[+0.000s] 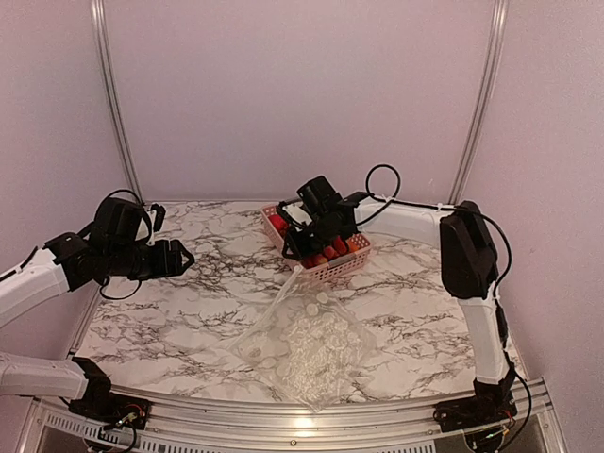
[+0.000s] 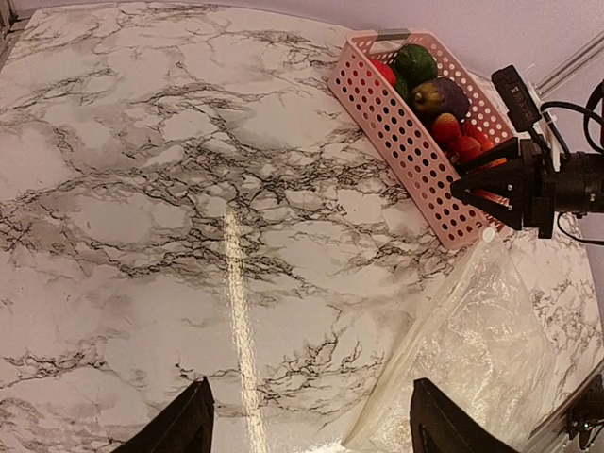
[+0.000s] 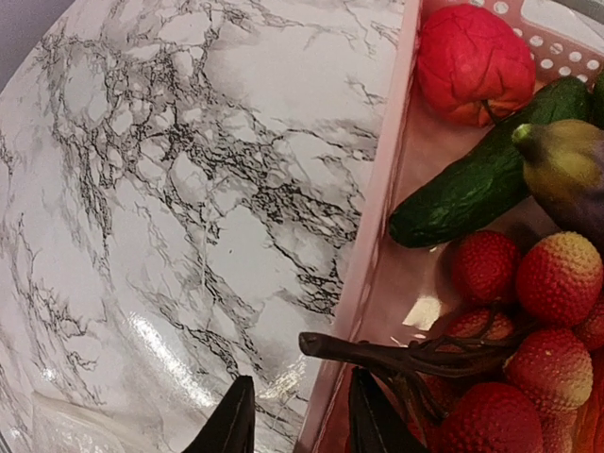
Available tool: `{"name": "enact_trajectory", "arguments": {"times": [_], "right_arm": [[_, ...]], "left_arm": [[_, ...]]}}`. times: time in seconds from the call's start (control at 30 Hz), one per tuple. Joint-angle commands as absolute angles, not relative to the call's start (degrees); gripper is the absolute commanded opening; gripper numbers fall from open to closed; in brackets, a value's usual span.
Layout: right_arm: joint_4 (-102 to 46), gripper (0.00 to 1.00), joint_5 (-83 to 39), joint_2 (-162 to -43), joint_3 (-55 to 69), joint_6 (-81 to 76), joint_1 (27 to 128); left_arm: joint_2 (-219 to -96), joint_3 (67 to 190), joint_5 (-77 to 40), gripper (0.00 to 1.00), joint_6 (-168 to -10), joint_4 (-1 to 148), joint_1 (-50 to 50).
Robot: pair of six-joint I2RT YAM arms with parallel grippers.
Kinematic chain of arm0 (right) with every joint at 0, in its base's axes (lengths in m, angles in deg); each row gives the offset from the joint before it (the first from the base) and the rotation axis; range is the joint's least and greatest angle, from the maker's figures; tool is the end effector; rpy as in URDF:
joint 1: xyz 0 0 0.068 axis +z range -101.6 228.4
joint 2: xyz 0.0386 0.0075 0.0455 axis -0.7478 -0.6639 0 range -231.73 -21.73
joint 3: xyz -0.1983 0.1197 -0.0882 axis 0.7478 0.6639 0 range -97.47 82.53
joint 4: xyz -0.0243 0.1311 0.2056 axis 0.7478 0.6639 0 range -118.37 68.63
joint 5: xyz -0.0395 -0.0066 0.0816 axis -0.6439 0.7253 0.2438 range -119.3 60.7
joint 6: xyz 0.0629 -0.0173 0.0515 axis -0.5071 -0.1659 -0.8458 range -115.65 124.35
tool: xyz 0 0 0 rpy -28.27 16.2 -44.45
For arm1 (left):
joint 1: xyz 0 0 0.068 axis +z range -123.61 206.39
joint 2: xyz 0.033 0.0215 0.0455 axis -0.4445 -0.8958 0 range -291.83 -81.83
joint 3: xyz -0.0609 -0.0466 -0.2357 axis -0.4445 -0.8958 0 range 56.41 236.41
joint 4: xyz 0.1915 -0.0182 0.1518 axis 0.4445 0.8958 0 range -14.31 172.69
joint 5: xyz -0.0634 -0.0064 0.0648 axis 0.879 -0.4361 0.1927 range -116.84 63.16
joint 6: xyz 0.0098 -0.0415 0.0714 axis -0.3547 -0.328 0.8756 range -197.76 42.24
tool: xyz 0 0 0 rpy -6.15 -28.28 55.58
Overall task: Place the food in the zip-top bag and seal the zipper
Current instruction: Adjust the bin at the center of the board.
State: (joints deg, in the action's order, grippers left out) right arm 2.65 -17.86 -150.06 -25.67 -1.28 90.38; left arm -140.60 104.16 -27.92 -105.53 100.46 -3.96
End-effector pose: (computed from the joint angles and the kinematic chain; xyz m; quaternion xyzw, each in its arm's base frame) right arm 0.3567 0.3403 0.1654 -0.3242 0.8812 0.2196 0.2649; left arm 0.2166 -0.1252 0.2468 0.0158 0.8900 -0.2140 0.4023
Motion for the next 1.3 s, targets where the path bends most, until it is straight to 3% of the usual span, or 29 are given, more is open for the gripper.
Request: {"name": "enact_trajectory", "arguments": {"times": [0.0, 0.27, 0.63, 0.93, 1.27], "right_arm": [[5.2, 0.32, -20.6, -152.1, -27.9, -4.1, 91.7], [7.2, 0.00, -28.9, -150.4, -26.1, -12.6, 91.8], [3.6, 0.00, -43.2, -135.0, -6.2, -27.9, 91.7], [4.6, 0.00, -44.5, -120.9, 11.4, -35.6, 91.8], [5.7, 0.00, -41.0, -111.2, 21.0, -37.6, 91.8]], "left_arm": [[-139.3, 103.1, -28.3, 0.73, -105.6, 102.8, -4.1], [-139.1, 102.0, -28.1, 0.73, -106.1, 101.7, -4.1], [-143.0, 100.9, -27.1, 0.73, -108.7, 95.8, -4.1], [-149.3, 100.4, -22.9, 0.74, -110.4, 88.9, -4.3], [-156.4, 101.6, -20.8, 0.74, -110.1, 84.4, -6.1]]}}
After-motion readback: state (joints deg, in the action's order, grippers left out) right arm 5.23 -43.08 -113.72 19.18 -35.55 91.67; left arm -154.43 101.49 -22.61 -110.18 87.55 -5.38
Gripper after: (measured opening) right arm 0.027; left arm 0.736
